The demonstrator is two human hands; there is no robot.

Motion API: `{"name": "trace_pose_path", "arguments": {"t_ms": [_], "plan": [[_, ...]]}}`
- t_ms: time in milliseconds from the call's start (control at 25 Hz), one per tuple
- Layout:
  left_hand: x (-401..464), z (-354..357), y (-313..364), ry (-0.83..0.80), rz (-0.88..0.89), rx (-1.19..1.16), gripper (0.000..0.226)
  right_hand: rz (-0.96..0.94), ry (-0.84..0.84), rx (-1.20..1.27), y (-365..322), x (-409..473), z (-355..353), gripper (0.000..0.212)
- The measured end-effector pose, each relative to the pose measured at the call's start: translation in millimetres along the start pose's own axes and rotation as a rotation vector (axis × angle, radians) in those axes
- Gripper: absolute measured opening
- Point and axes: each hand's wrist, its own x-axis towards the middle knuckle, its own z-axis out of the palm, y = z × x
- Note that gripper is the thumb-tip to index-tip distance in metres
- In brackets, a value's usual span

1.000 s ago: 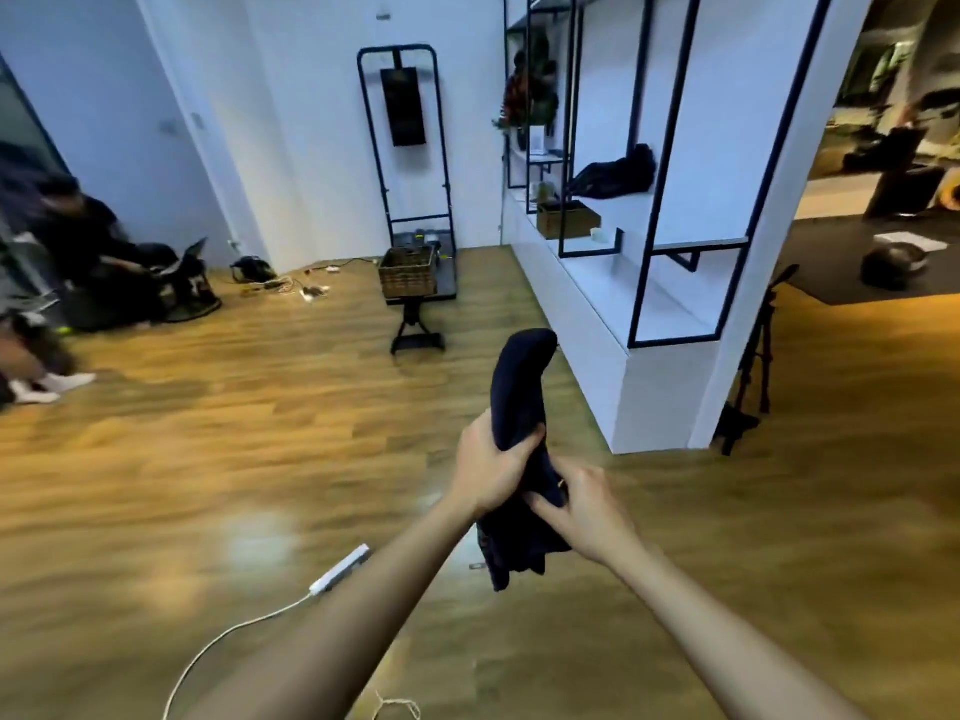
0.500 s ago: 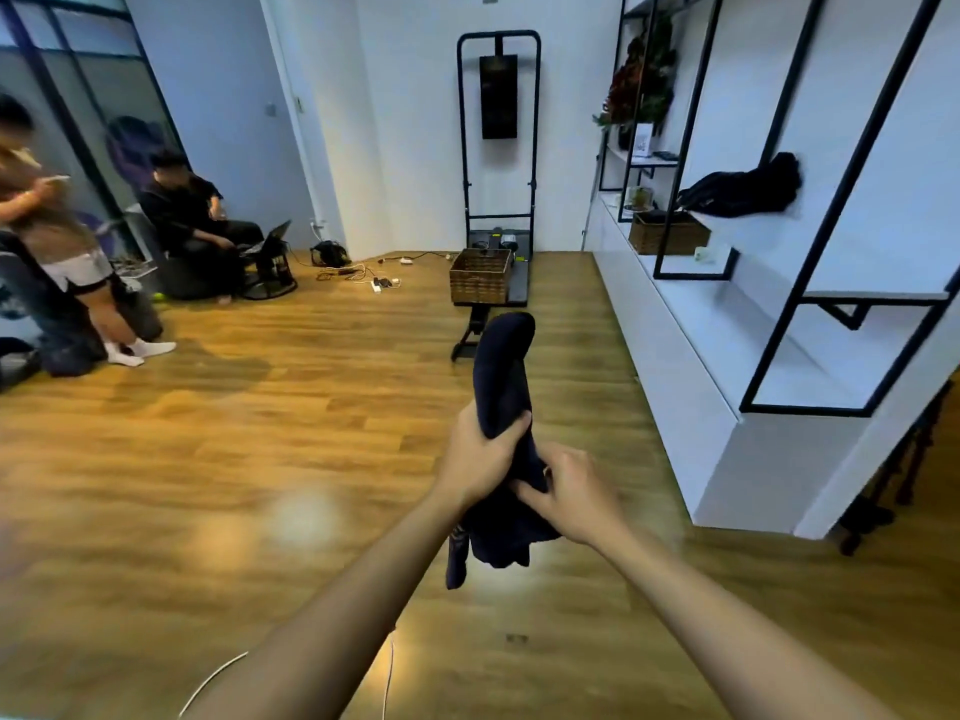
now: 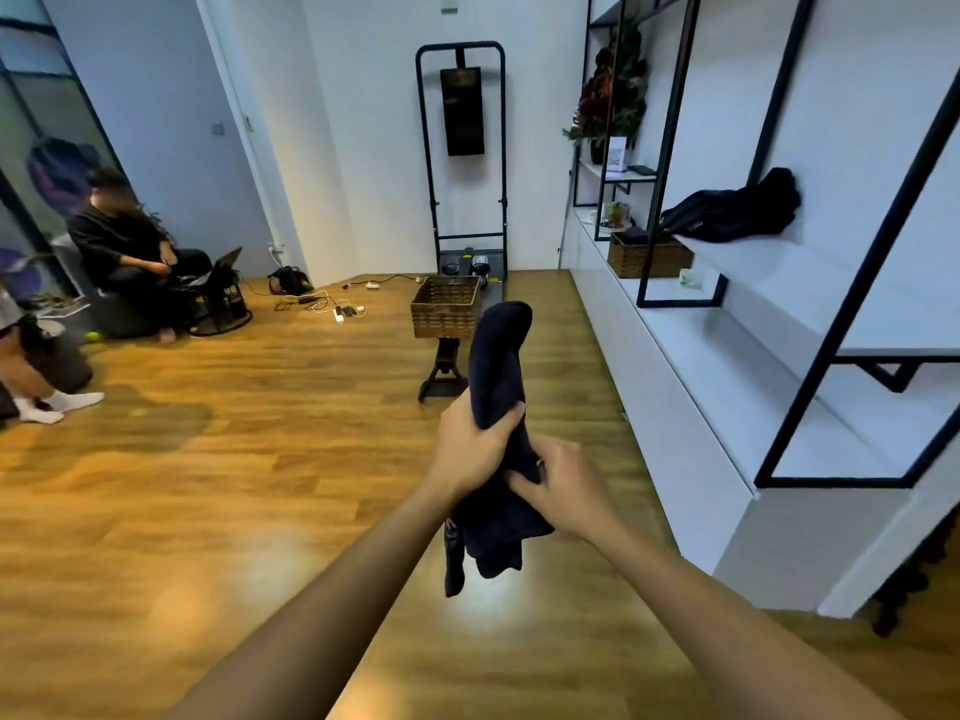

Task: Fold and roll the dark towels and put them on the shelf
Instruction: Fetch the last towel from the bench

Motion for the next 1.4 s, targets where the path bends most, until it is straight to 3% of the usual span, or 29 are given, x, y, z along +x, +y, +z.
{"name": "trace_pose_path", "arguments": {"t_ms": [360, 760, 1120, 1400], "plan": [[239, 94, -14, 0.019, 0.015, 0.020, 0.009, -0.030, 0.007, 0.012, 120, 221, -61, 0.009], [523, 177, -68, -0.152, 0.042, 0.036, 0.009, 0.093, 0.086, -0.090, 236, 464, -84, 0.010], [722, 323, -86, -0.315, 0.104, 0.011, 0.012, 0.246, 0.213, -0.200, 390, 621, -146, 0.023], [873, 451, -69, -0.356, 0.126, -0.040, 0.041, 0.272, 0.196, -0.145, 519, 754, -228, 0.030]]}}
